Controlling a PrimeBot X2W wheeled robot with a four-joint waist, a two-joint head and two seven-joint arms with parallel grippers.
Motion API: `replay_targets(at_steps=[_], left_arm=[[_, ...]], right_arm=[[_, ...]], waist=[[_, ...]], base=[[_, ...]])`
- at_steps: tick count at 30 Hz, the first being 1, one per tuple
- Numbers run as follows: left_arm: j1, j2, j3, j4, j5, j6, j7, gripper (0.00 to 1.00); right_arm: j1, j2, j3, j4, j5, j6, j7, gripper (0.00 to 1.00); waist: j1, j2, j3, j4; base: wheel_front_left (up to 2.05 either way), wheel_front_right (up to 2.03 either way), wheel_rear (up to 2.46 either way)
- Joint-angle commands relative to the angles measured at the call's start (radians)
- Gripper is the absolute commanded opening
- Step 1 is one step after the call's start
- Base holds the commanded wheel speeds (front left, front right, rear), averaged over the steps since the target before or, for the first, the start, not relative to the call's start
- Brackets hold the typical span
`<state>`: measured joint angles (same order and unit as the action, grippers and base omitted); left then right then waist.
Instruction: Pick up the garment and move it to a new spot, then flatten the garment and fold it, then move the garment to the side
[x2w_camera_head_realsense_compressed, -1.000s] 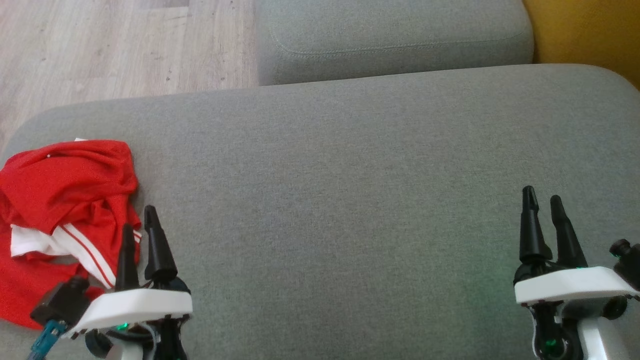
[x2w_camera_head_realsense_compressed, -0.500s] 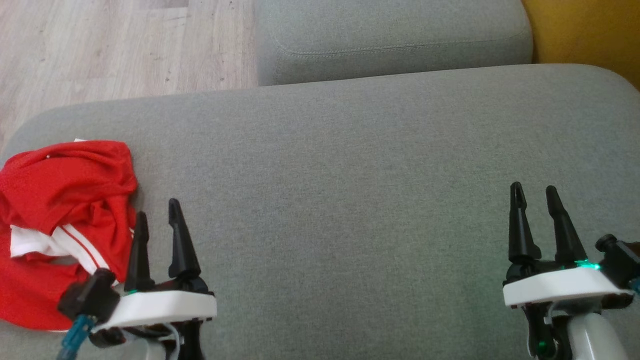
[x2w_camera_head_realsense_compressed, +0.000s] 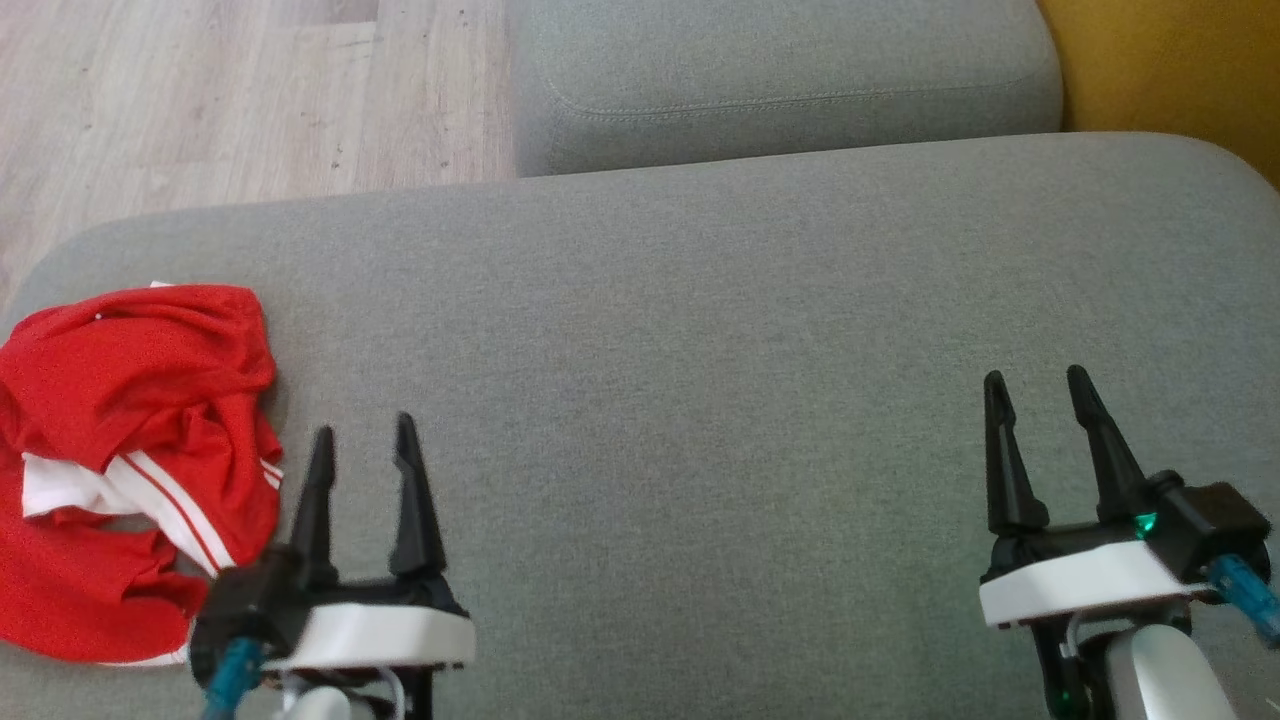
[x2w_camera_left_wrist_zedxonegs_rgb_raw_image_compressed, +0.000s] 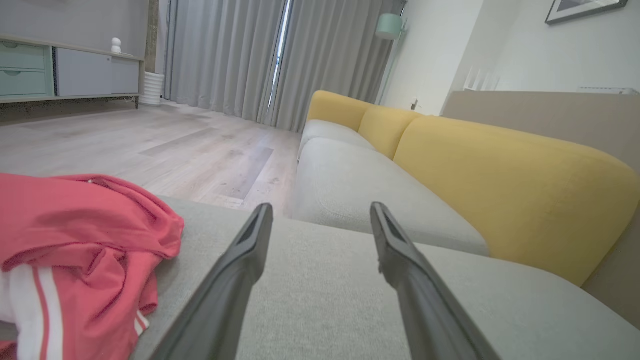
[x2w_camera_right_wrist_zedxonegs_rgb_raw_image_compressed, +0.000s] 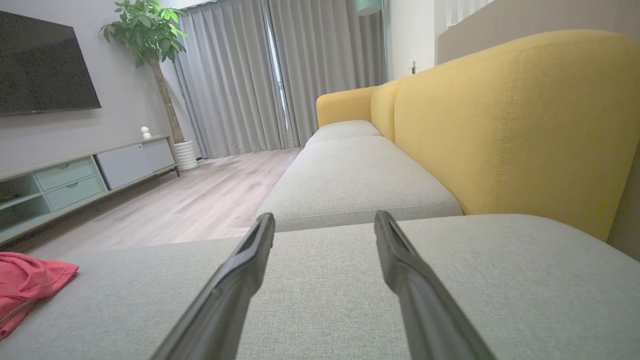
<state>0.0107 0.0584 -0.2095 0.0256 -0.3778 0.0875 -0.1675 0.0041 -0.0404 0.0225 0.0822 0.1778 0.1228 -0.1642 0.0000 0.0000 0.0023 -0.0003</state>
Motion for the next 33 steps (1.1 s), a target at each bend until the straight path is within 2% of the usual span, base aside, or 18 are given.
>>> replay_targets(at_steps=[1, 8, 14, 19, 26, 33], left_arm=[[-0.014, 0.014, 0.007, -0.022, 0.029, -0.005, -0.015, 1.0], [-0.018, 0.019, -0.012, 0.0, 0.115, -0.012, -0.036, 1.0], [-0.02, 0.035, -0.044, 0.012, 0.22, 0.015, -0.054, 1.0], [-0.022, 0.043, -0.074, 0.011, 0.281, 0.034, -0.069, 1.0], [-0.011, 0.02, -0.056, -0.035, 0.269, 0.013, -0.089, 1.0], [0.016, -0.003, 0.008, -0.03, 0.209, -0.043, -0.094, 1.0]], right_arm=[[-0.044, -0.008, 0.024, -0.035, -0.046, 0.006, -0.019, 1.0], [-0.038, -0.008, 0.039, -0.038, -0.143, 0.007, -0.04, 1.0], [-0.035, -0.009, 0.057, -0.042, -0.229, 0.007, -0.057, 1.0], [-0.034, -0.009, 0.072, -0.046, -0.257, 0.007, -0.072, 1.0], [-0.027, -0.01, 0.076, -0.047, -0.191, 0.008, -0.093, 1.0], [-0.017, -0.01, 0.076, 0.001, -0.023, 0.008, -0.098, 1.0]], waist=[[0.0, 0.0, -0.001, 0.0], [0.0, 0.0, -0.004, 0.0], [0.0, 0.0, -0.004, -0.005], [0.0, 0.0, -0.002, -0.008], [0.0, 0.0, 0.0, -0.007], [0.0, 0.0, -0.003, -0.005]], base=[[0.0, 0.0, 0.0], [0.0, 0.0, 0.0], [0.0, 0.0, 0.0], [0.0, 0.0, 0.0], [0.0, 0.0, 0.0], [0.0, 0.0, 0.0]])
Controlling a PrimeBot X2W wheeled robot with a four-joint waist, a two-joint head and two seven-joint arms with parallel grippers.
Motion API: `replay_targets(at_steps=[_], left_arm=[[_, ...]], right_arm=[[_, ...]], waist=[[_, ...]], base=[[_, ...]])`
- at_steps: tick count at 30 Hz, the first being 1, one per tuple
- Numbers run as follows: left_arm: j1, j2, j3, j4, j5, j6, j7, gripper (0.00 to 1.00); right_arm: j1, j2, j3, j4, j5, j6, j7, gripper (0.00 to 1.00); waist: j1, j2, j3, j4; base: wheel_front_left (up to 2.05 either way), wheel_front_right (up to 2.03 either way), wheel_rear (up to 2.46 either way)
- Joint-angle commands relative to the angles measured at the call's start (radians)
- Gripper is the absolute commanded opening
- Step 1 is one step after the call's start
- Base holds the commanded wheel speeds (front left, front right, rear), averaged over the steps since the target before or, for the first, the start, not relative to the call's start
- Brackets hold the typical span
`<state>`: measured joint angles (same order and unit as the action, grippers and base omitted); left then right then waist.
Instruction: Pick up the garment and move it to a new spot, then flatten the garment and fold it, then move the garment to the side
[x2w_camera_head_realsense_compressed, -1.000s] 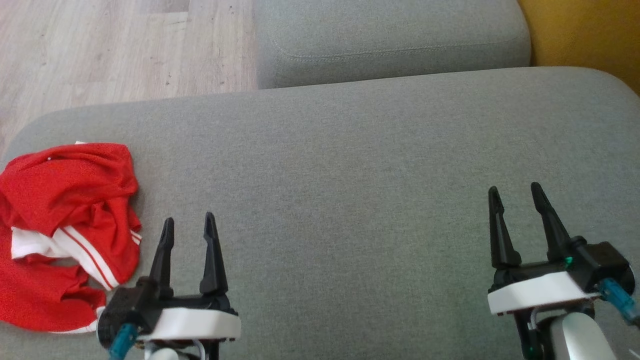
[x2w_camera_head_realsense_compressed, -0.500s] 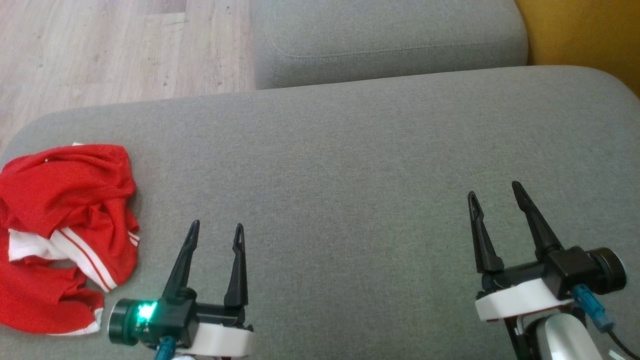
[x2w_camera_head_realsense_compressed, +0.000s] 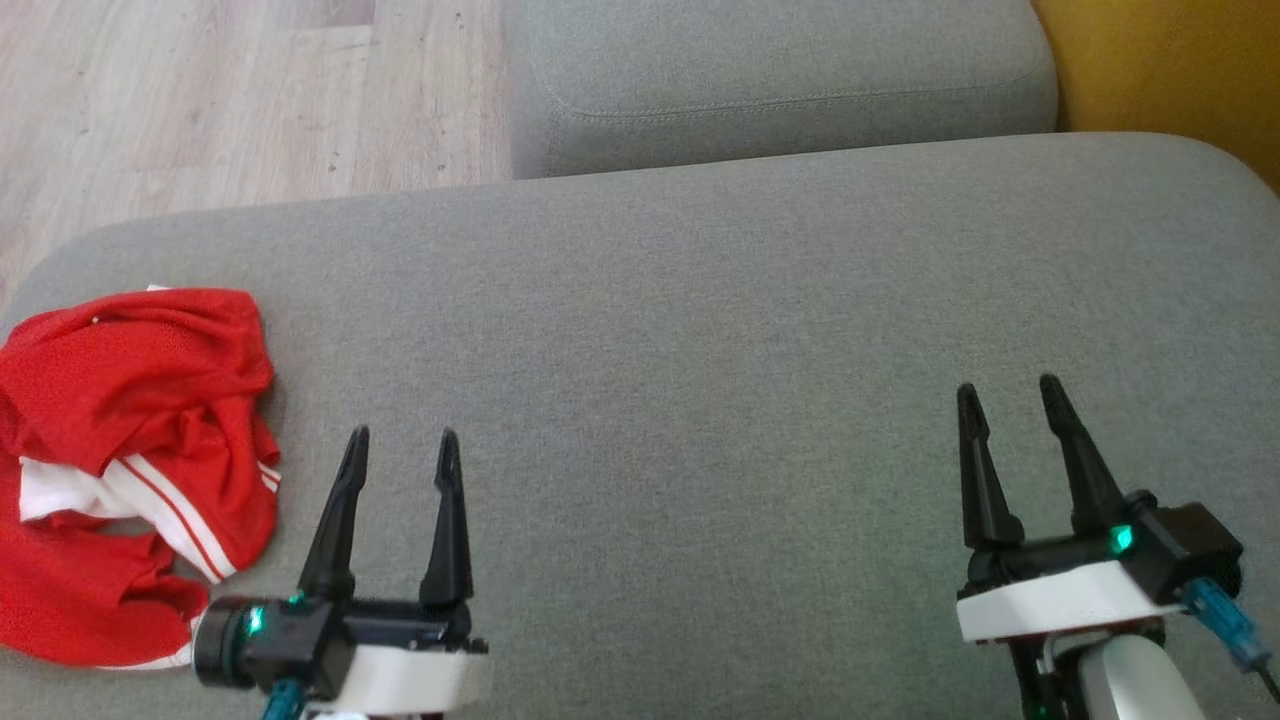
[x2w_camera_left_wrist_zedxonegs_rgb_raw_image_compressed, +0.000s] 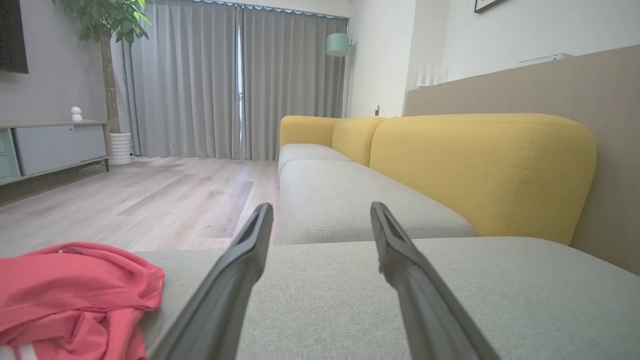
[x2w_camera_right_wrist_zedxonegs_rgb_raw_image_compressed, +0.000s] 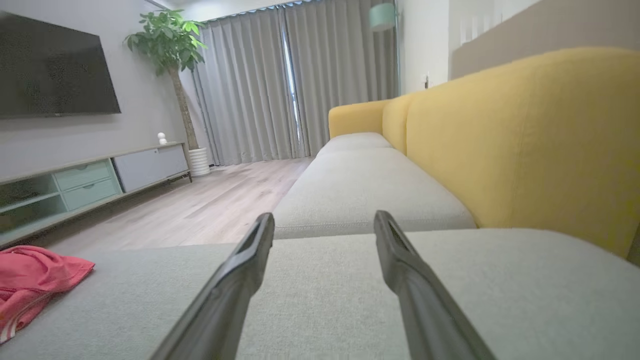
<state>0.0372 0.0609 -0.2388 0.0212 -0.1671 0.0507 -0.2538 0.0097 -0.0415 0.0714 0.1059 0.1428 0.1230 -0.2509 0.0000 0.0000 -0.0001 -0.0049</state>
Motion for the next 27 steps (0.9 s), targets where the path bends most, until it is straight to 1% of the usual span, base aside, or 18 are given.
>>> replay_targets(at_steps=[1, 2, 4, 6, 9, 20, 24, 27], left_arm=[[-0.006, -0.006, 0.04, -0.017, -0.003, -0.014, -0.008, 1.0], [-0.006, -0.006, 0.04, -0.017, -0.003, -0.014, -0.008, 1.0], [-0.001, -0.008, 0.04, 0.009, -0.005, -0.031, -0.008, 1.0], [-0.001, -0.009, 0.038, 0.037, -0.004, -0.042, -0.008, 1.0], [-0.007, -0.01, 0.043, 0.049, -0.006, -0.046, -0.008, 1.0], [-0.013, -0.01, 0.045, 0.041, -0.034, -0.035, -0.008, 1.0], [-0.013, -0.011, 0.049, 0.043, -0.035, -0.03, -0.008, 1.0], [-0.013, -0.011, 0.054, 0.045, -0.032, -0.024, -0.008, 1.0]], right_arm=[[-0.021, -0.009, 0.029, -0.011, 0.033, 0.008, -0.011, 1.0], [-0.021, -0.009, 0.029, -0.011, 0.033, 0.008, -0.011, 1.0], [-0.02, -0.009, 0.031, 0.01, 0.071, 0.008, -0.011, 1.0], [-0.02, -0.009, 0.036, 0.03, 0.081, 0.008, -0.011, 1.0], [-0.025, -0.009, 0.042, 0.043, 0.073, 0.008, -0.011, 1.0], [-0.028, -0.009, 0.042, 0.038, 0.083, 0.008, -0.011, 1.0], [-0.023, -0.009, 0.058, 0.034, 0.089, 0.008, -0.011, 1.0], [-0.018, -0.009, 0.072, 0.031, 0.089, 0.008, -0.011, 1.0]], waist=[[0.0, 0.0, -0.001, -0.001], [0.0, 0.0, -0.001, -0.001], [0.0, 0.0, -0.002, -0.001], [0.0, 0.0, -0.002, -0.002], [0.0, 0.0, -0.002, -0.003], [0.0, 0.0, -0.001, 0.004], [0.0, 0.0, -0.003, 0.032], [0.0, 0.0, -0.006, 0.066]], base=[[0.0, 0.0, 0.0], [0.0, 0.0, 0.0], [0.0, 0.0, 0.0], [0.0, 0.0, 0.0], [0.0, 0.0, 0.0], [0.0, 0.0, 0.0], [0.0, 0.0, 0.0], [0.0, 0.0, 0.0]])
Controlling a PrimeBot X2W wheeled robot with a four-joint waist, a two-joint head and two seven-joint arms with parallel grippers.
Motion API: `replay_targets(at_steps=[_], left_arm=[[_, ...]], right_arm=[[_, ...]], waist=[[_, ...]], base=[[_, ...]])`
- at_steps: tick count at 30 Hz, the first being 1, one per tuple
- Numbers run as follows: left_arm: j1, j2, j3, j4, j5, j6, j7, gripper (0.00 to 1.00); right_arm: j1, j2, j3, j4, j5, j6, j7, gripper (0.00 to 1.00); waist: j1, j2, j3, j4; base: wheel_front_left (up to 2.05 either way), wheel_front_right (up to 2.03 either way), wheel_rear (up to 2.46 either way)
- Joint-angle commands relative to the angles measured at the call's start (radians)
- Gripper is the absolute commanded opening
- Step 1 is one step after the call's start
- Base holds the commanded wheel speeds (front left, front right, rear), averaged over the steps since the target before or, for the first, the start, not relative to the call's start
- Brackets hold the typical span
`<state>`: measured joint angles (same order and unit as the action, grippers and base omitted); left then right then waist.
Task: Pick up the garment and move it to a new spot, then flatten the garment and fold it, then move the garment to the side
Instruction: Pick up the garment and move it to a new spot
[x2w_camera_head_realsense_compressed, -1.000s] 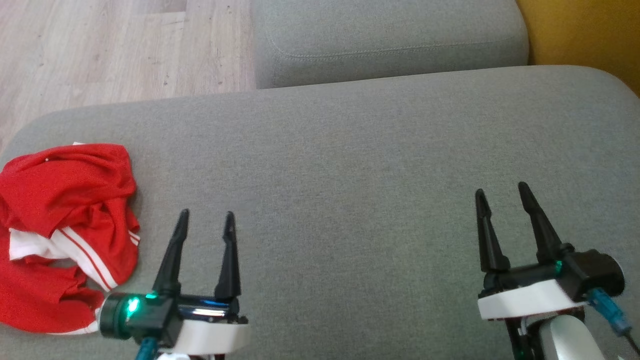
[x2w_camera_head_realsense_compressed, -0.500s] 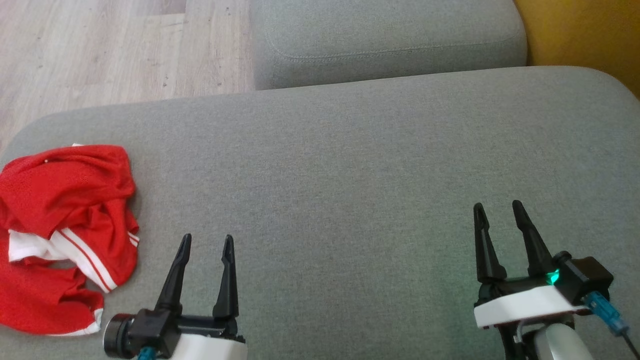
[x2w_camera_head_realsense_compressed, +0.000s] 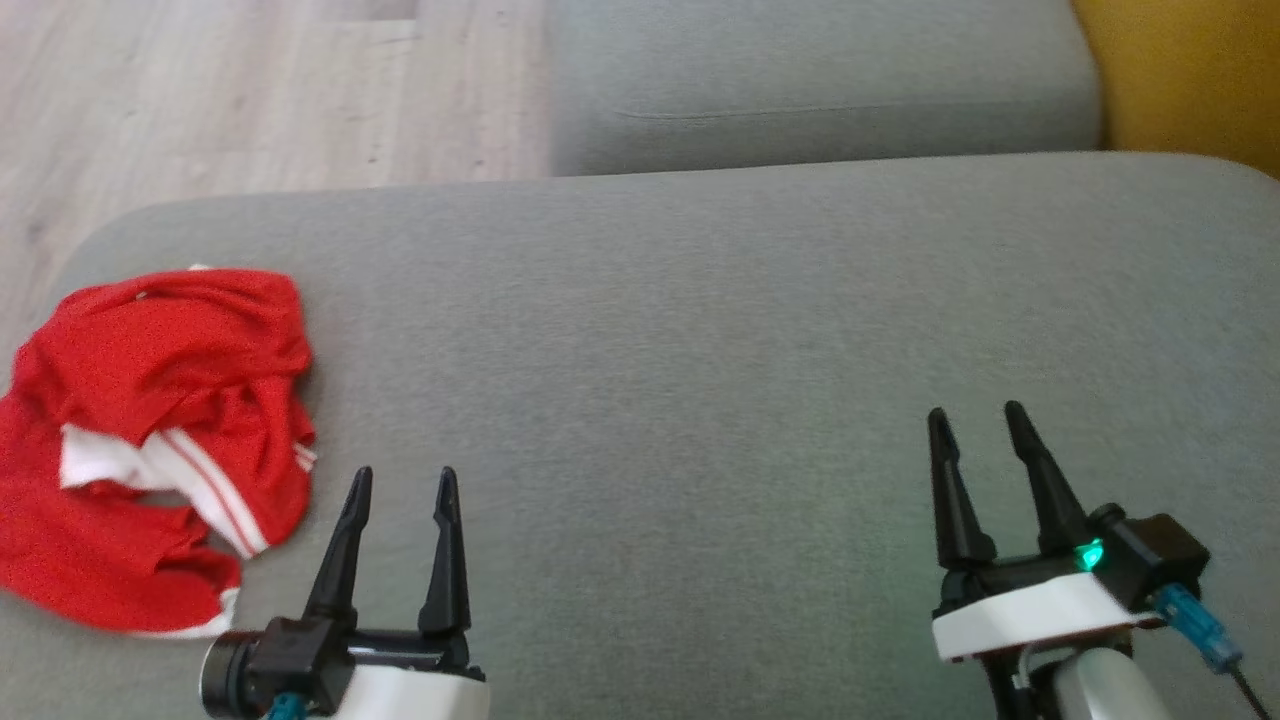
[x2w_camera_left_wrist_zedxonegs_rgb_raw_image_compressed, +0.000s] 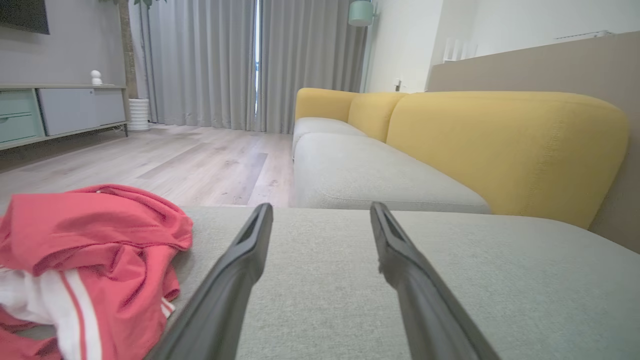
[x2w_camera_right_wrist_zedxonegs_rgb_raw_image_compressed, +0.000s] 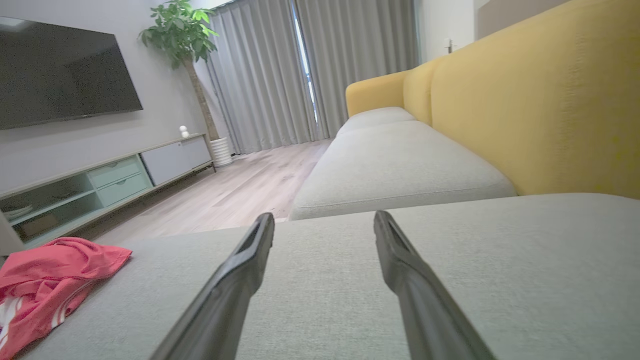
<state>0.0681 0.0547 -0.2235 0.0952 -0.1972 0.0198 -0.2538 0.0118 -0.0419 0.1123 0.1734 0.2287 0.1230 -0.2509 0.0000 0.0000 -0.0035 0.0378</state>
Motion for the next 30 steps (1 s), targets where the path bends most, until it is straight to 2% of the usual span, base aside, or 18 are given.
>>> replay_targets(at_steps=[1, 17, 30], left_arm=[[-0.042, -0.004, 0.042, -0.029, 0.0, 0.008, -0.008, 1.0], [-0.002, -0.004, 0.119, -0.05, -0.006, 0.04, -0.008, 1.0], [0.012, -0.004, 0.136, -0.058, 0.0, 0.036, -0.008, 1.0]], right_arm=[[-0.019, -0.008, 0.037, -0.037, 0.005, 0.008, -0.011, 1.0], [0.001, -0.008, 0.146, -0.037, 0.039, 0.008, -0.011, 1.0], [0.006, -0.008, 0.171, -0.033, 0.052, 0.008, -0.011, 1.0]], waist=[[0.0, 0.0, -0.005, 0.036], [0.0, 0.0, -0.036, 0.242], [0.0, 0.0, -0.048, 0.294]], base=[[0.0, 0.0, 0.0], [0.0, 0.0, 0.0], [0.0, 0.0, 0.0]])
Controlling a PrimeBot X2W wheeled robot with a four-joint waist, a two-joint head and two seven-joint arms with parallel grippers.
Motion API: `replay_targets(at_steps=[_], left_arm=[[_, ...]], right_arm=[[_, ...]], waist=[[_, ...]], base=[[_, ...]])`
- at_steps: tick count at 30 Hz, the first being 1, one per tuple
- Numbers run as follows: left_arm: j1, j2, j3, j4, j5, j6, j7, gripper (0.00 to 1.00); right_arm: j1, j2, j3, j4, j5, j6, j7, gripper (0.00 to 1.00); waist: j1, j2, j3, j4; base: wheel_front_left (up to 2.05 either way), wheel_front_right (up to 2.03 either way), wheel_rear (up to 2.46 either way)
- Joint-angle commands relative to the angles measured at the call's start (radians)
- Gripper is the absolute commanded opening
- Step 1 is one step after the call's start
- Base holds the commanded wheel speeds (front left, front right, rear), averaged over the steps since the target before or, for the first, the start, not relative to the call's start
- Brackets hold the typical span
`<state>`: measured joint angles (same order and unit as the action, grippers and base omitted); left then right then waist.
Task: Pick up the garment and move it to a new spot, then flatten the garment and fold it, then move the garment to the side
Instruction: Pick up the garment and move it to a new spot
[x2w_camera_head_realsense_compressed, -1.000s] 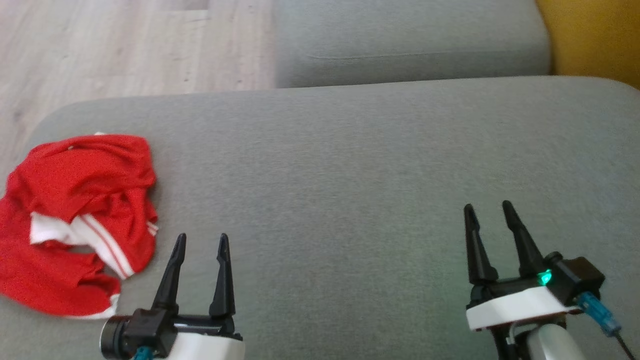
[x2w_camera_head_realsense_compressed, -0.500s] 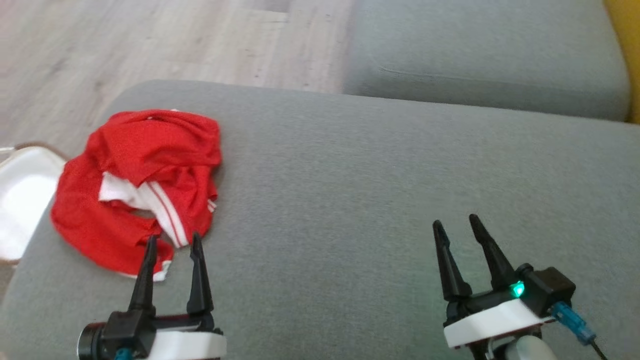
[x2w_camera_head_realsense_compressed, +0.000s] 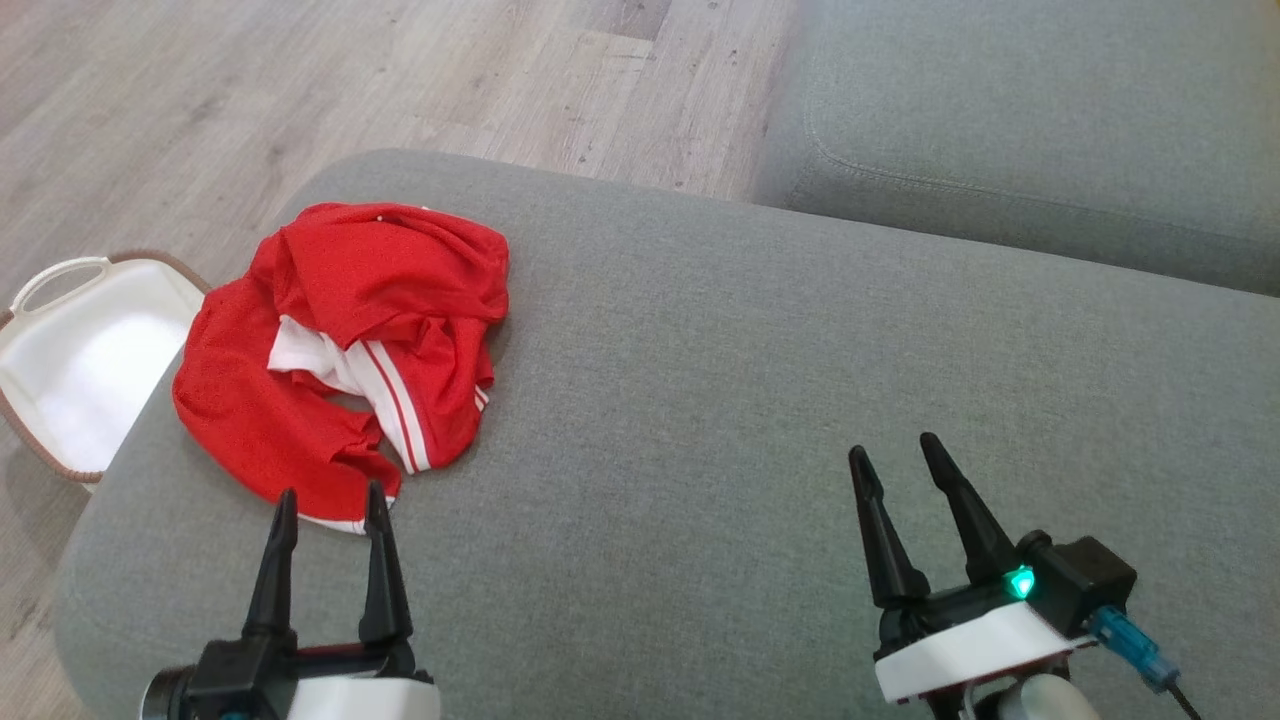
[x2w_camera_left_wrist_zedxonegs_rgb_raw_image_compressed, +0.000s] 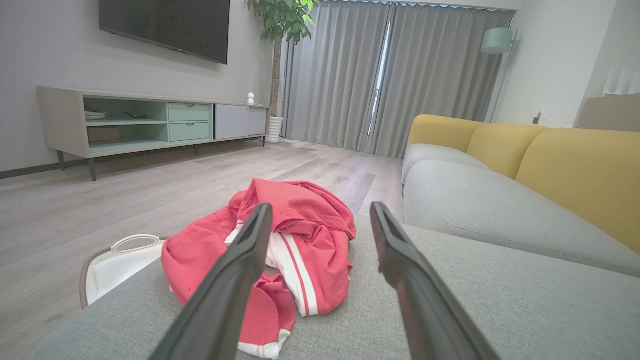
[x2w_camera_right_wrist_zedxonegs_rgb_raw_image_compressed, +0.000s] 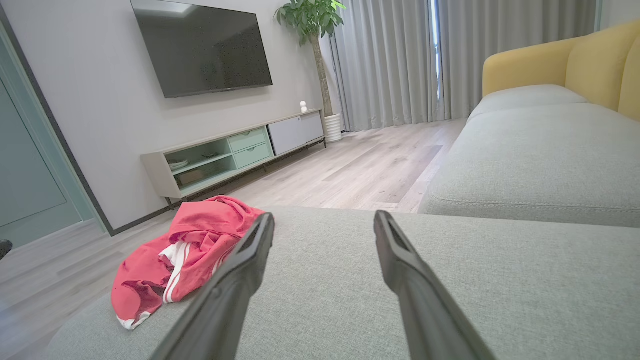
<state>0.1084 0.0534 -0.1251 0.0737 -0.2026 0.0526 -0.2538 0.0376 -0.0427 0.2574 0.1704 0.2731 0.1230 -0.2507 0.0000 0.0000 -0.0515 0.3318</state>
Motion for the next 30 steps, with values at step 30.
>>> replay_targets(at_steps=[30], left_arm=[[-0.396, 0.185, 0.192, 0.121, 0.092, -0.116, 0.012, 1.0]], right_arm=[[-0.098, -0.008, -0.044, -0.1, -0.081, 0.008, -0.011, 1.0]], waist=[[0.0, 0.0, 0.218, -0.065]], base=[[0.0, 0.0, 0.0]])
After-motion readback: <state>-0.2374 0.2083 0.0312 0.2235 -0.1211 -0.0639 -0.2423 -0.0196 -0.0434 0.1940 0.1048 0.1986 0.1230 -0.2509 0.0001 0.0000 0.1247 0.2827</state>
